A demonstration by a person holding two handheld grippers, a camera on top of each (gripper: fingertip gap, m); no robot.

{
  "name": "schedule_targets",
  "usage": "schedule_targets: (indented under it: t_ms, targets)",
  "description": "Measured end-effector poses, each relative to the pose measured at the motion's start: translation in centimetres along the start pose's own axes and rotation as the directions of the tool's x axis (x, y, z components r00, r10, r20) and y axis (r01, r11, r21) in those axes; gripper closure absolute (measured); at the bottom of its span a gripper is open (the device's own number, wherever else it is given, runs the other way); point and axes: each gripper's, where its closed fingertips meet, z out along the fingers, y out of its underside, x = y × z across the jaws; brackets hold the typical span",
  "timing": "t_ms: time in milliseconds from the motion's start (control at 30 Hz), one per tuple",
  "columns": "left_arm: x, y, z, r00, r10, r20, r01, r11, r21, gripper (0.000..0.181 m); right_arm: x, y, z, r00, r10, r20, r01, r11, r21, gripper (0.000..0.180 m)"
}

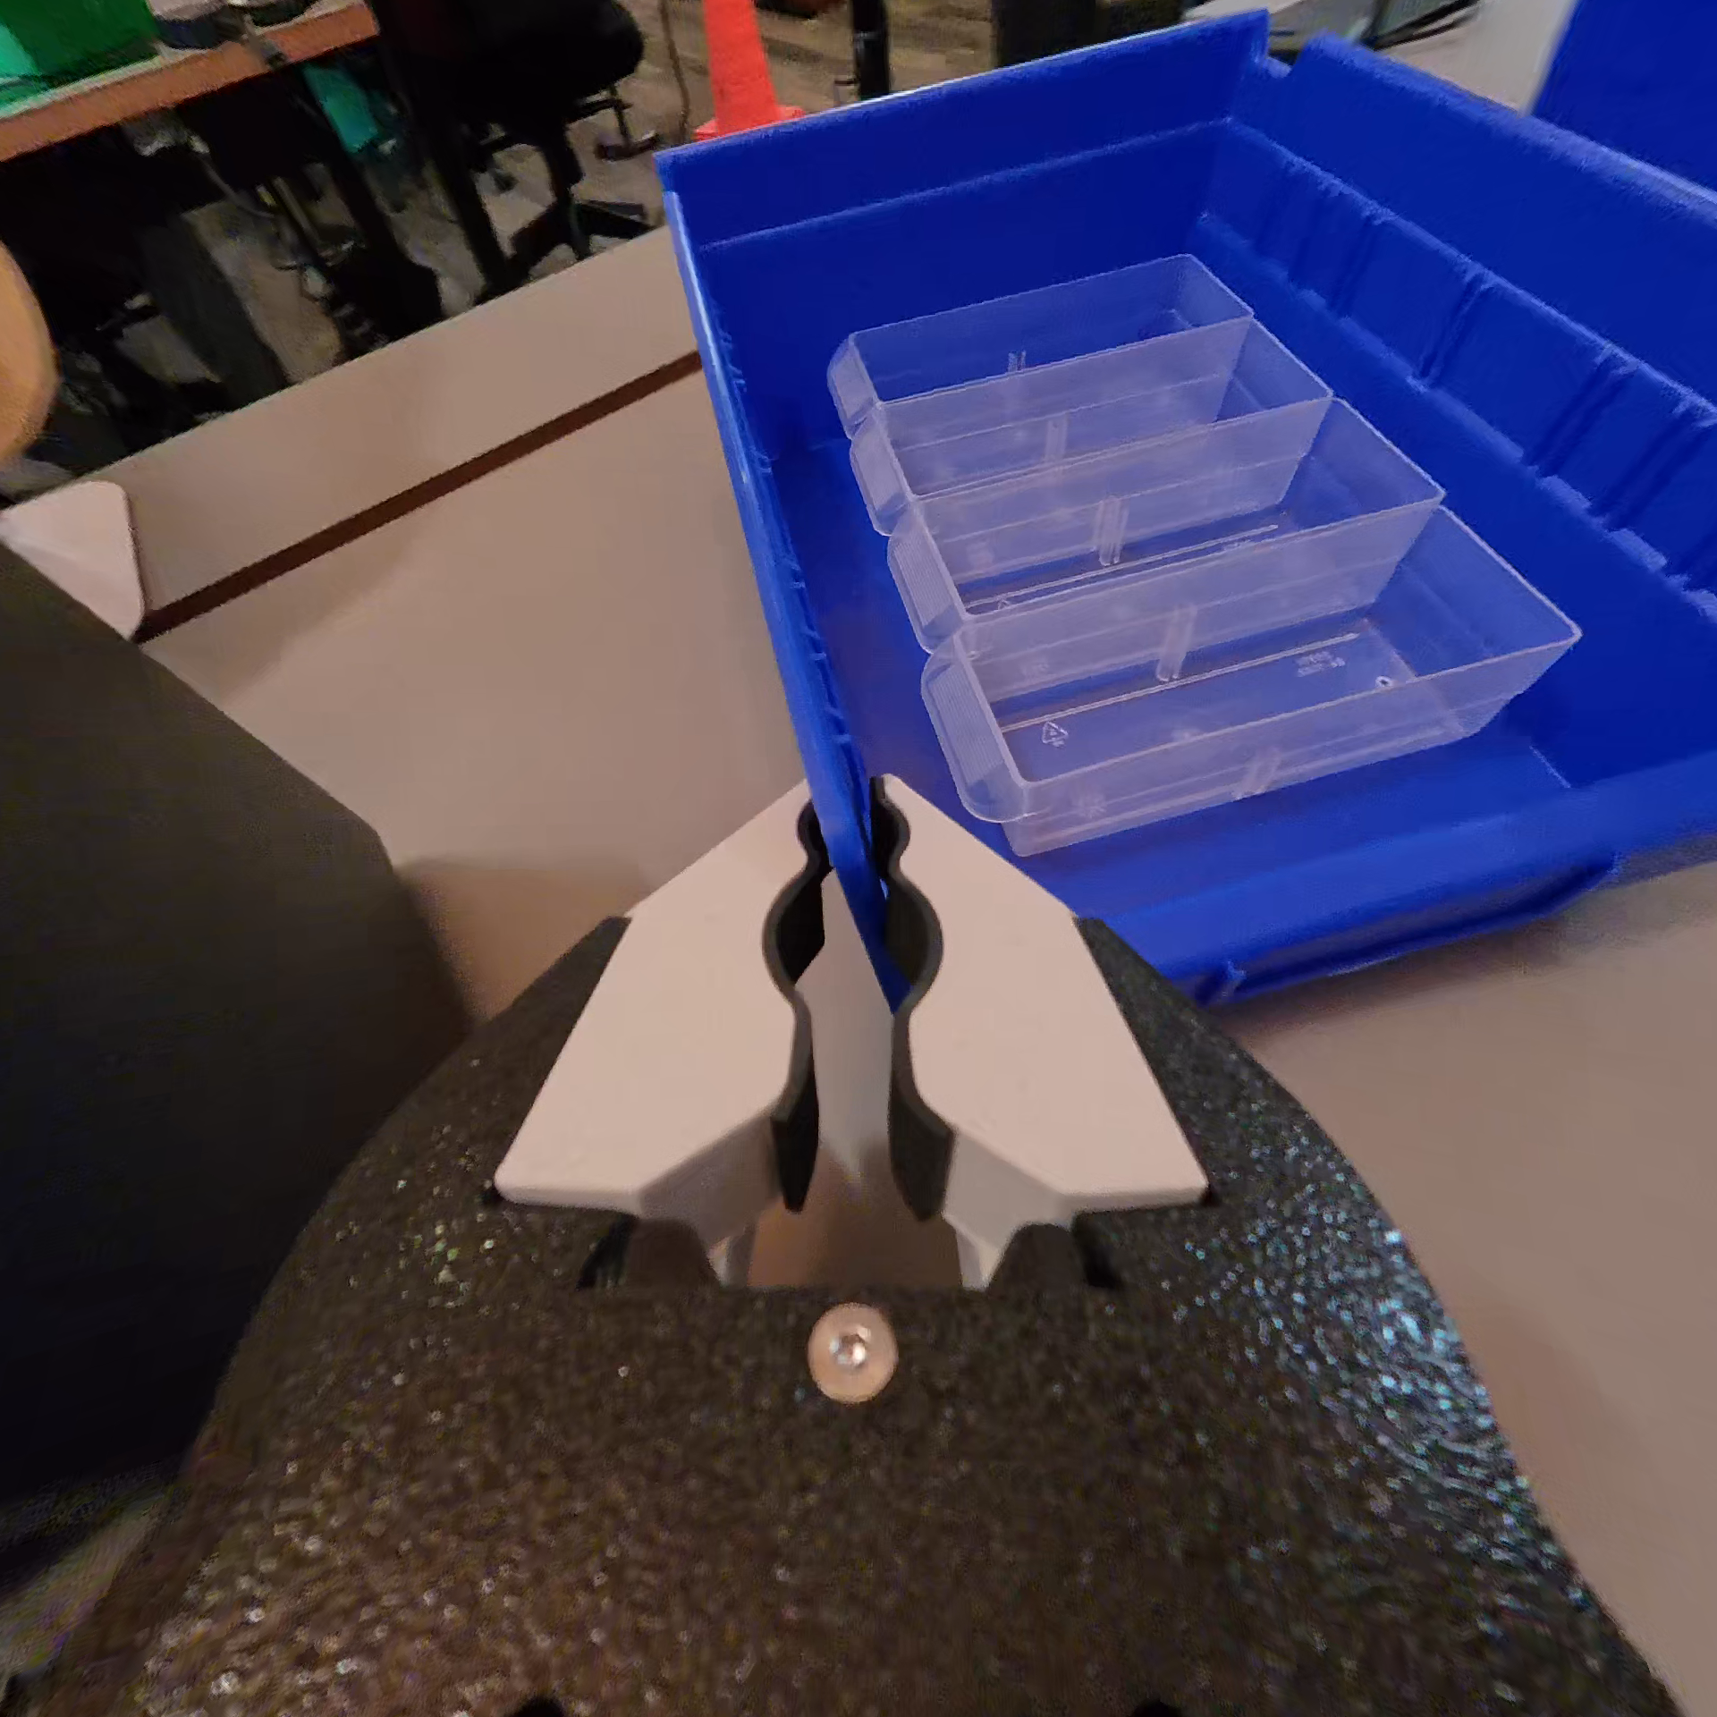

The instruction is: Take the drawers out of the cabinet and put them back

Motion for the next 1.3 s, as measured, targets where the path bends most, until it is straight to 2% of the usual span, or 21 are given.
schedule_targets:
  t_ms: [267,567,867,1167,1300]
  targets:
    - [0.4,4.2,-8.7,0.988,0.038,-0.148,-0.031,0.998,0.051,0.179,0.2,-2.8,-1.8,0.999,-0.044,-0.026,0.045,0.997,0.063,0.066]
    - [-4.9,10.2,-19.4,0.972,0.128,-0.196,-0.119,0.991,0.056,0.178,-3.5,-5.1,-2.6,0.994,-0.095,0.049,0.089,0.99,0.111,0.067]
    - [-8.2,14.8,-27.6,0.938,0.166,-0.304,-0.168,0.986,0.017,0.178,-7.9,-6.6,-3.2,0.979,-0.165,0.123,0.146,0.978,0.147,0.067]
    - [-13.0,18.9,-34.3,0.955,0.142,-0.262,-0.156,0.987,-0.034,0.179,-11.9,-7.3,-4.0,0.952,-0.234,0.196,0.201,0.964,0.173,0.067]
    - [-17.6,21.5,-38.1,0.973,0.07,-0.222,-0.108,0.98,-0.165,0.18,-14.4,-6.8,-4.0,0.926,-0.286,0.247,0.248,0.953,0.173,0.067]
